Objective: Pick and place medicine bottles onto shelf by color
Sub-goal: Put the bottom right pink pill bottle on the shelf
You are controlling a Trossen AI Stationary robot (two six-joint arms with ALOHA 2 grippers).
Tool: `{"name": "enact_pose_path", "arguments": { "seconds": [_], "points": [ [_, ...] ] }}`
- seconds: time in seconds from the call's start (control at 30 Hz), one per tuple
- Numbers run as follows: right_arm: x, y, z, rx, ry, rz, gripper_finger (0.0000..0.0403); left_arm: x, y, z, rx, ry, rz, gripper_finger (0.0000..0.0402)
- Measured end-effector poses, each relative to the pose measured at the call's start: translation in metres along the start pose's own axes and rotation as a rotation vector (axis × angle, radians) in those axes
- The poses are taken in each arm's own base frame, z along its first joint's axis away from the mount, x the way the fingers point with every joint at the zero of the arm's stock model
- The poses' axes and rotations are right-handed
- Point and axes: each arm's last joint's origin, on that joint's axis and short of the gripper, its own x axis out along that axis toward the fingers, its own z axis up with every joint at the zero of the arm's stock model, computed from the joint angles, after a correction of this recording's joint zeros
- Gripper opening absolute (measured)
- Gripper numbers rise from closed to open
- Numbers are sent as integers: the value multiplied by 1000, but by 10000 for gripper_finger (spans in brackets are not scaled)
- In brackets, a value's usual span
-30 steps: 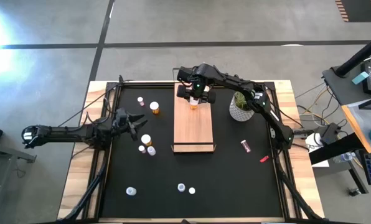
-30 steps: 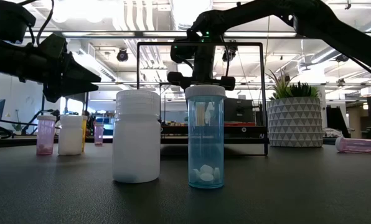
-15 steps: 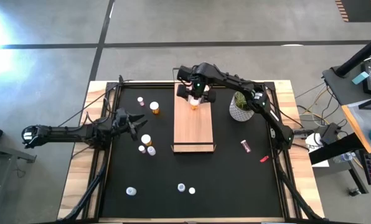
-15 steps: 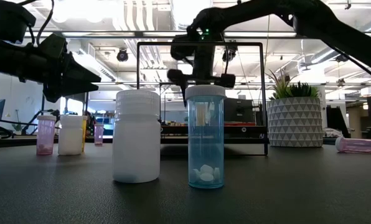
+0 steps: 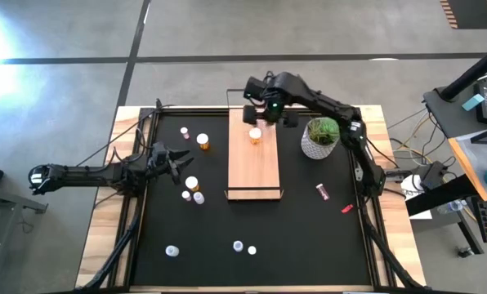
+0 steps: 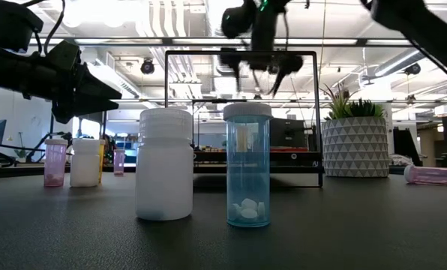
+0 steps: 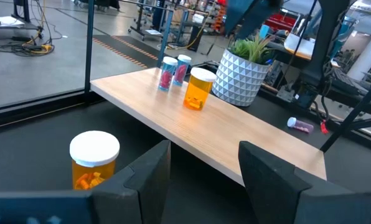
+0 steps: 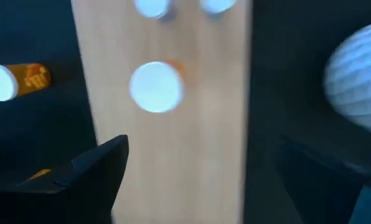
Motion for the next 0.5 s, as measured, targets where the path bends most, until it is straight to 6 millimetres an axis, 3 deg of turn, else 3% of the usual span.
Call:
{"name": "enact_pose_path", "arguments": {
  "seconds": [0.27, 0.37, 0.5],
  "points": [
    [-82, -45, -53, -85, -187, 91, 377, 0, 0, 0, -1, -1, 0, 173],
    [-96, -66, -77, -64, -292, 72, 377, 0, 0, 0, -1, -1, 0, 173],
    [-96, -92, -100, -27, -348, 41, 377, 0, 0, 0, -1, -1, 0, 173]
  ]
}}
